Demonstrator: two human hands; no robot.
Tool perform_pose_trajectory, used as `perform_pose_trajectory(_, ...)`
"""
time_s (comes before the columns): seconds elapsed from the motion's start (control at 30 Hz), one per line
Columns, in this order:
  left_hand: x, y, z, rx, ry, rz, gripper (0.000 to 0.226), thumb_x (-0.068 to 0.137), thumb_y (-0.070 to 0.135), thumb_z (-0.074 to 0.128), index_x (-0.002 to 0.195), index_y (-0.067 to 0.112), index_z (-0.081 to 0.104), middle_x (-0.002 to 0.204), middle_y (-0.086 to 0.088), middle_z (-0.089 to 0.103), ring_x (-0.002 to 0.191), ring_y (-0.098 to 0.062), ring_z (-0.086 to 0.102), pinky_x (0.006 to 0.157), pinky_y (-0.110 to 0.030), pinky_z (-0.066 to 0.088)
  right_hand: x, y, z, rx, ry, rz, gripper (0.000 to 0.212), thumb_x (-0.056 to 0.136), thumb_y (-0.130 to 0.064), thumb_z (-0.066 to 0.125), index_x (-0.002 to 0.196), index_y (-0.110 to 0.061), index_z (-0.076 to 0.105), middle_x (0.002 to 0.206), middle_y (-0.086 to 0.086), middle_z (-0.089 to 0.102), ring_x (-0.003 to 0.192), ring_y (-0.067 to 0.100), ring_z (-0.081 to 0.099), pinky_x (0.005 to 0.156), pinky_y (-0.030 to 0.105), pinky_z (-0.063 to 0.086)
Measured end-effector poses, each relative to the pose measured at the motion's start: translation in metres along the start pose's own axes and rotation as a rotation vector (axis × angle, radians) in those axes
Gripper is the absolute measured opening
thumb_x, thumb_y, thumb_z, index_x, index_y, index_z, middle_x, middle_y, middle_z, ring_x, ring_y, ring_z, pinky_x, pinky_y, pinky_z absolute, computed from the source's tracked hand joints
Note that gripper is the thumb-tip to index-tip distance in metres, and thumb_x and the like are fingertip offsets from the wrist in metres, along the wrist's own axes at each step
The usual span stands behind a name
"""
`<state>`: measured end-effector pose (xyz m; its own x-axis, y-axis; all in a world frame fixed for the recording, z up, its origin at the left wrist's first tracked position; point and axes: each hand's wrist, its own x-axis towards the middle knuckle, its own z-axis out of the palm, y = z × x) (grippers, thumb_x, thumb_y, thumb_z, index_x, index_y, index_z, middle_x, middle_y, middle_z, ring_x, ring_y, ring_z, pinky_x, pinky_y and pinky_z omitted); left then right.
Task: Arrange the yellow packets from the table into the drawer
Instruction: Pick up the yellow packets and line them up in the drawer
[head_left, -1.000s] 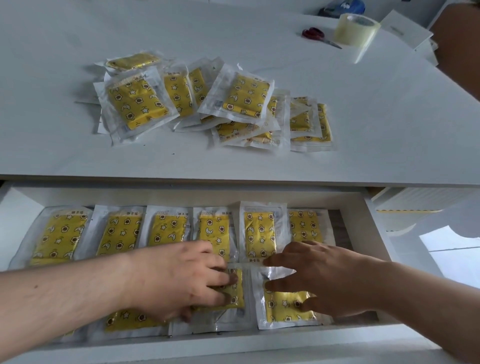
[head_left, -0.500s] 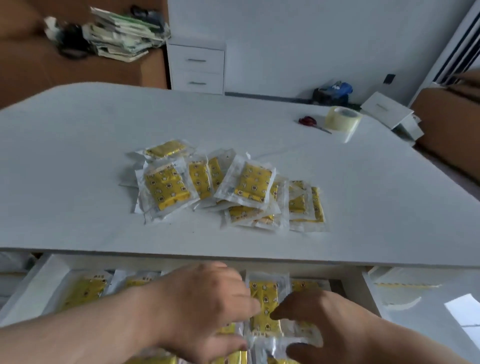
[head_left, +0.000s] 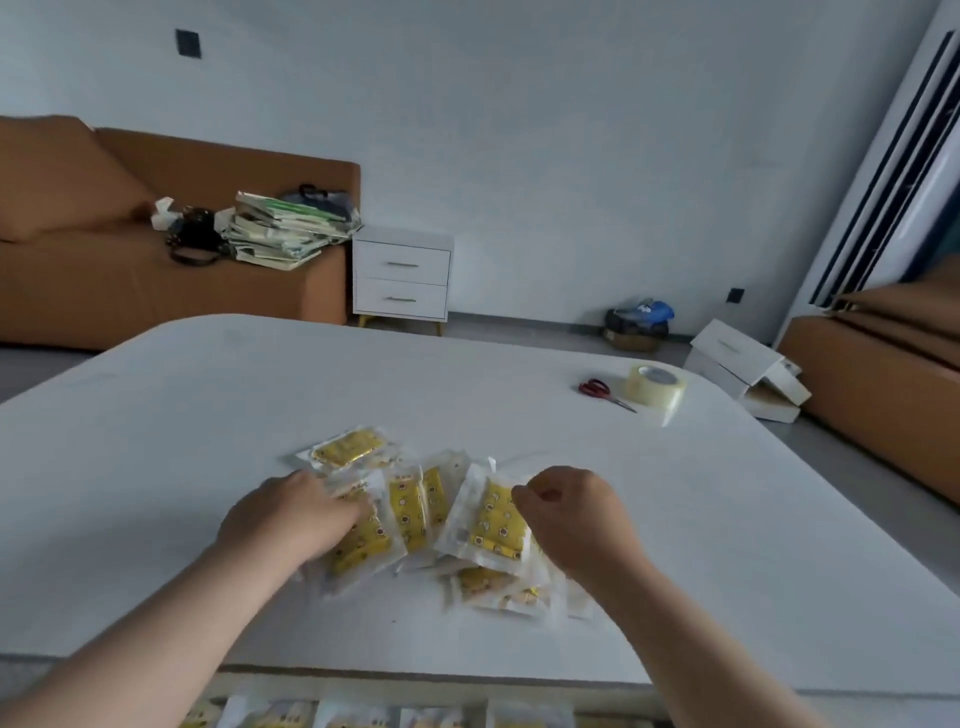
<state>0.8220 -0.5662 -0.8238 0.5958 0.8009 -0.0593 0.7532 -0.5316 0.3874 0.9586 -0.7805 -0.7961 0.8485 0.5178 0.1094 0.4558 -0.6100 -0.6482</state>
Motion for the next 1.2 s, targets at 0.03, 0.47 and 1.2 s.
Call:
perform_pose_trajectory(0.03, 0.005, -0.005, 0.006, 0.023, -0.009, -0.039, 0.066, 0.070, 0.078, 0.042, 0.107, 0.026, 0.060, 0.070, 0.001, 0.067, 0.069, -0.017, 0.067, 0.063, -0.025, 0.046, 0.009, 0.001, 0.008, -0.046, 0.024, 0.100, 0.028, 0.081, -0.038, 0.055, 0.065, -0.015, 0.056, 0.056, -0.001, 0.057, 0.055, 0.018, 0.054, 0.054, 0.029, 0.049)
perform_pose_trajectory(0.47, 0.037, -0.015, 0.029, 0.057, -0.008, -0.028, 0.096, 0.038, 0.079, 0.067, 0.113, 0.019, 0.058, 0.102, -0.002, 0.064, 0.090, -0.022, 0.062, 0.072, -0.030, 0.051, 0.034, 0.009, 0.038, -0.369, -0.144, 0.256, 0.054, 0.079, -0.063, 0.059, 0.103, -0.015, 0.055, 0.093, -0.002, 0.058, 0.088, 0.022, 0.055, 0.071, 0.030, 0.043)
perform_pose_trajectory(1.2, 0.054, -0.062, -0.014, -0.737, -0.049, -0.196, 0.033, 0.062, -0.002, 0.088, 0.085, -0.002, 0.065, 0.078, -0.017, 0.072, 0.070, -0.030, 0.070, 0.073, -0.040, 0.058, 0.053, -0.002, 0.023, 0.562, 0.039, 0.355, 0.009, 0.082, -0.003, 0.064, 0.080, -0.010, 0.068, 0.079, 0.015, 0.073, 0.069, 0.030, 0.071, 0.065, 0.039, 0.061)
